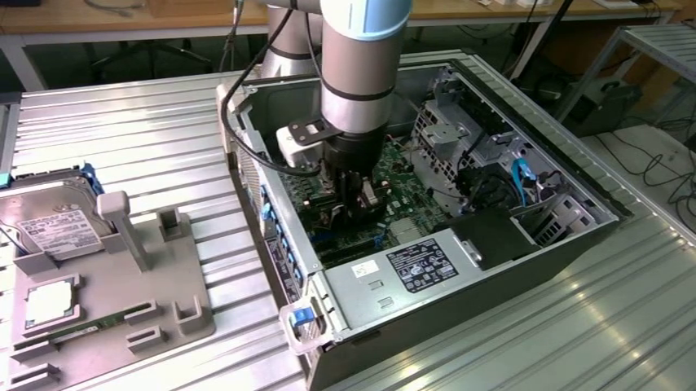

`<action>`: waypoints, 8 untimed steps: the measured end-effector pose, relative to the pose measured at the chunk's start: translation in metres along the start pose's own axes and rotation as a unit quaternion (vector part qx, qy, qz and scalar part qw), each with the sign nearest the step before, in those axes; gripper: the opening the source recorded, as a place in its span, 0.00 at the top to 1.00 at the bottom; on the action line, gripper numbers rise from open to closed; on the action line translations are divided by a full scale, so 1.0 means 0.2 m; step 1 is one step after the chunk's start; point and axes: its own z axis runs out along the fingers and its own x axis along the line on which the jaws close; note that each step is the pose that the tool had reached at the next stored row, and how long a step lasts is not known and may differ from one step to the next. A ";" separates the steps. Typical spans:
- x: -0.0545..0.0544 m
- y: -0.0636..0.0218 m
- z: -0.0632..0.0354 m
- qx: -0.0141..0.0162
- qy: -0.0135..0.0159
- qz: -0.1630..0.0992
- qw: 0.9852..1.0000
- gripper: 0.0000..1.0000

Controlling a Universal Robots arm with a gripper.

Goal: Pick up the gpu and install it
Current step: 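Insert the gpu into the slot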

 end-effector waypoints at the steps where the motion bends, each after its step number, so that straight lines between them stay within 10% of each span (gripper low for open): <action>1: 0.00 -0.001 -0.019 0.001 0.000 0.000 1.000 0.65; 8: 0.00 -0.012 -0.150 0.006 0.000 0.000 1.000 0.65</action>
